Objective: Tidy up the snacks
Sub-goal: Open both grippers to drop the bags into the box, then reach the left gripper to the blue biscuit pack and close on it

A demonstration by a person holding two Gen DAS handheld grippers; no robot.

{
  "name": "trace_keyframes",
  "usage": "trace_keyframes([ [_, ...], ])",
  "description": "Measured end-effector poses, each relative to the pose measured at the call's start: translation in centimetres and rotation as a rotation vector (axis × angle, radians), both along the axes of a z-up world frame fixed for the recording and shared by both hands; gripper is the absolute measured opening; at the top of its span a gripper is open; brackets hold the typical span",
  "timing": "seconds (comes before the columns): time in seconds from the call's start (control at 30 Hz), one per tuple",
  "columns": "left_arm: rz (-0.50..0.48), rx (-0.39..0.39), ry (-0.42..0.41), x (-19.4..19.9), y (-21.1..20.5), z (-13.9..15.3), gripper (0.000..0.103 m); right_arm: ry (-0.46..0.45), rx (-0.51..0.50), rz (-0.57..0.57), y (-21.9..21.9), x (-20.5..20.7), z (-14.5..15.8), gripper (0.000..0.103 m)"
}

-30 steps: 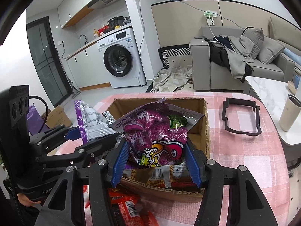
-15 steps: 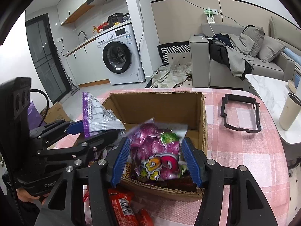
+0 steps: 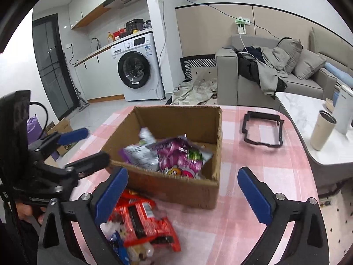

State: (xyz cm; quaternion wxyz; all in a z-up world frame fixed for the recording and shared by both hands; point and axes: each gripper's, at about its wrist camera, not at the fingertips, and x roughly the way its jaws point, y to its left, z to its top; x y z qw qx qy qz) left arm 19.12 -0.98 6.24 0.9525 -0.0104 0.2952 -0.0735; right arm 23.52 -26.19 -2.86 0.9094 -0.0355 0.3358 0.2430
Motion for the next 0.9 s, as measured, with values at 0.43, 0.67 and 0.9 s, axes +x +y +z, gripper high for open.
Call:
trace_keyframes([
  [0.43,0.019,0.003,0.014,-6.6,1.6,-1.3,0.102,0.047,0.002,-0.007,-1.7,-4.4,-2.2,0.103],
  [0.67,0.033,0.021,0.024,-9.1,2.0,-2.9,0.102,0.089,-0.023,0.006,-2.5,-5.5,-4.3,0.103],
  [0.9,0.021,0.0,0.041,-10.2,1.7,-3.7,0.102,0.106,-0.018,0.018,-2.4,-5.7,-4.6,0.103],
])
